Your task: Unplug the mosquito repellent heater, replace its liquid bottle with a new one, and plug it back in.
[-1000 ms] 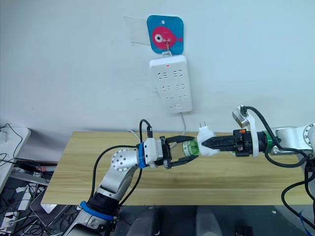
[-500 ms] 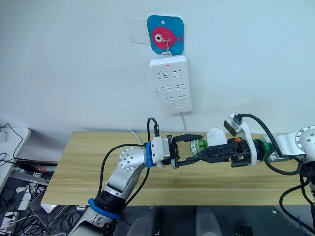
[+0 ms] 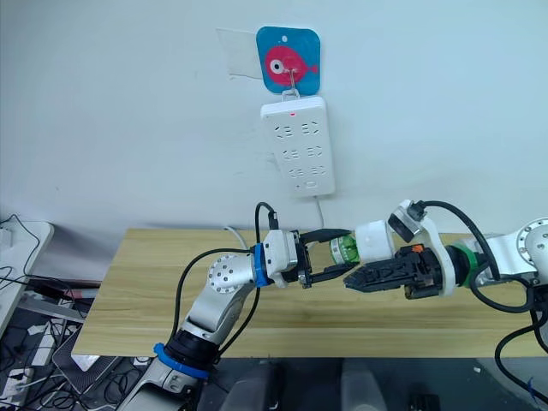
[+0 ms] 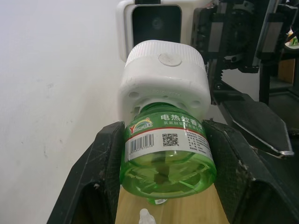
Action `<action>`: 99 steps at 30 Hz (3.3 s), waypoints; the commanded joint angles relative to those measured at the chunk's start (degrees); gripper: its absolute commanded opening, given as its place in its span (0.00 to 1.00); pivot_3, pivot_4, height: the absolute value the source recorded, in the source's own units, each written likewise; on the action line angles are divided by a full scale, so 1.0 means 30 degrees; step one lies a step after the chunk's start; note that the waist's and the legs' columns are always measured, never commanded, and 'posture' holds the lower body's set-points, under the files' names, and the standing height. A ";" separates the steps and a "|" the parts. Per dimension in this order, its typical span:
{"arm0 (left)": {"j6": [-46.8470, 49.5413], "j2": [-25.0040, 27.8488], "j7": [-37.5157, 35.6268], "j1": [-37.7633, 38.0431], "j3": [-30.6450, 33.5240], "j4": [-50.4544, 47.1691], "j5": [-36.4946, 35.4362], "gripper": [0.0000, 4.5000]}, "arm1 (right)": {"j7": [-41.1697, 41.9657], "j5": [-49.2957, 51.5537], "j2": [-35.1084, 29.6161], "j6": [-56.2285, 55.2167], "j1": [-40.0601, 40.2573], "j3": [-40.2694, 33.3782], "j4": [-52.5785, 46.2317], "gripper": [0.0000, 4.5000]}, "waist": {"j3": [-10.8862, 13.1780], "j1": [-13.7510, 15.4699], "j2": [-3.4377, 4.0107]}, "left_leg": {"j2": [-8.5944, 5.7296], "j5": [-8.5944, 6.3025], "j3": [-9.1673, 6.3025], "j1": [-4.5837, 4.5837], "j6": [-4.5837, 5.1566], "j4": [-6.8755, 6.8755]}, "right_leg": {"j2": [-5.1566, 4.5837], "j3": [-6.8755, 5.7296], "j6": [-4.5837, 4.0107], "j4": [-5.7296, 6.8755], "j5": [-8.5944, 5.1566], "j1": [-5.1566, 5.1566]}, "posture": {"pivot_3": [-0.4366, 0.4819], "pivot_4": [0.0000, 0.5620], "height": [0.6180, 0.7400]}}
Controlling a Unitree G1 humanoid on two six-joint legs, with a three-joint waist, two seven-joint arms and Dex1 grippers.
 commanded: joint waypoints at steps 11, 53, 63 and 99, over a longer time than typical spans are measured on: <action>-0.0197 0.0149 -0.0034 -0.0334 0.0178 -0.0756 -0.0452 0.50 | 0.2434 -0.4093 -0.2153 0.0680 -0.0579 -0.2467 0.1909 0.96 | -0.0002 -0.0018 0.0004 | 0.0006 0.0001 0.0018 0.0007 0.0000 0.0010 | 0.0008 0.0009 0.0008 0.0008 0.0007 0.0000 | 0.37 0.39 1.00; 0.0875 0.0141 -0.0735 0.0116 -0.0069 -0.2238 -0.1524 0.50 | 0.6398 -1.1238 0.2238 0.2733 -0.2226 -0.4022 0.2927 0.01 | -0.0008 -0.0018 0.0013 | 0.0005 0.0001 0.0040 0.0006 0.0000 0.0022 | 0.0003 0.0028 0.0019 0.0038 0.0020 -0.0020 | 0.38 0.40 1.00; 0.1179 0.0284 -0.0753 0.0276 0.0188 -0.2356 -0.1419 0.50 | 0.6358 -1.2309 0.2059 0.2733 -0.2321 -0.4549 0.3506 0.01 | -0.0008 -0.0002 0.0013 | -0.0002 0.0001 0.0042 0.0004 0.0000 0.0023 | -0.0001 0.0030 0.0019 0.0033 0.0021 -0.0019 | 0.38 0.40 1.00; -0.7918 0.2336 -0.1334 0.0342 0.0033 -0.0025 0.2227 0.50 | 1.0719 -1.0842 -0.3604 0.2733 -0.0474 -0.0927 0.5353 0.63 | -0.0017 0.0018 0.0030 | 0.0000 0.0002 0.0058 0.0011 -0.0001 0.0027 | -0.0003 0.0035 0.0017 0.0033 0.0021 -0.0018 | 0.39 0.39 1.00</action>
